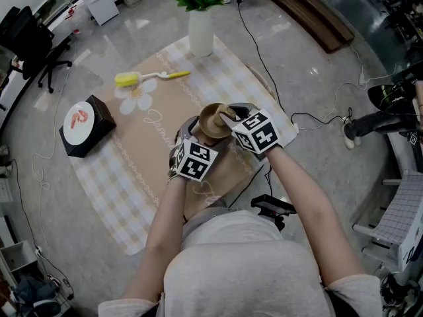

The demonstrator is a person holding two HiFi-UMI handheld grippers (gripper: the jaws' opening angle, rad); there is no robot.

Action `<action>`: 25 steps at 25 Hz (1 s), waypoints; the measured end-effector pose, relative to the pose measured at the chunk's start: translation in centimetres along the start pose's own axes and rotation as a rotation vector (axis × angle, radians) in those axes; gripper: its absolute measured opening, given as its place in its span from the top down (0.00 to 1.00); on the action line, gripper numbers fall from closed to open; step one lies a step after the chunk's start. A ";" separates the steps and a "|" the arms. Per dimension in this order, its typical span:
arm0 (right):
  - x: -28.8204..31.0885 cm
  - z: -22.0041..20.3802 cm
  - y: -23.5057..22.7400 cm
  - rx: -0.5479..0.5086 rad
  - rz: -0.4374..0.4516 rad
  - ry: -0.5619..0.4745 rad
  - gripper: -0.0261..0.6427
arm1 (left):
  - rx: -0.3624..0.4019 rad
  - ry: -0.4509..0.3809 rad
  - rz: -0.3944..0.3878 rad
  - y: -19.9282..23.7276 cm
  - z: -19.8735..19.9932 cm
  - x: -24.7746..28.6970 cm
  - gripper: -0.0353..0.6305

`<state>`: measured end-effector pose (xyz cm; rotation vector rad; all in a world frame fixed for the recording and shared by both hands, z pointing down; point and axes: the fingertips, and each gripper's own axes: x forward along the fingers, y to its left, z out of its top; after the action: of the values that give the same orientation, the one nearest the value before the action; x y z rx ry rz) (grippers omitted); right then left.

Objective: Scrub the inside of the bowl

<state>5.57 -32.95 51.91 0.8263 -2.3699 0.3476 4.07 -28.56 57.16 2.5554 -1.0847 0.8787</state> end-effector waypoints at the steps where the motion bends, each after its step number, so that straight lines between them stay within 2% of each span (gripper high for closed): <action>1: -0.1 0.0 0.1 0.001 0.000 -0.001 0.82 | -0.006 0.004 -0.001 0.0 -0.1 0.0 0.25; 17: -3.1 2.2 1.0 0.047 -0.014 -0.105 0.82 | -0.012 -0.053 0.031 -0.2 1.2 -2.1 0.25; 25: -5.6 3.1 1.9 0.079 -0.054 -0.186 0.81 | -0.034 -0.134 0.055 -0.4 2.5 -4.5 0.39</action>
<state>6.52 -30.13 45.96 0.9962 -2.5132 0.3571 3.04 -26.78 52.44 2.5990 -1.2024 0.7038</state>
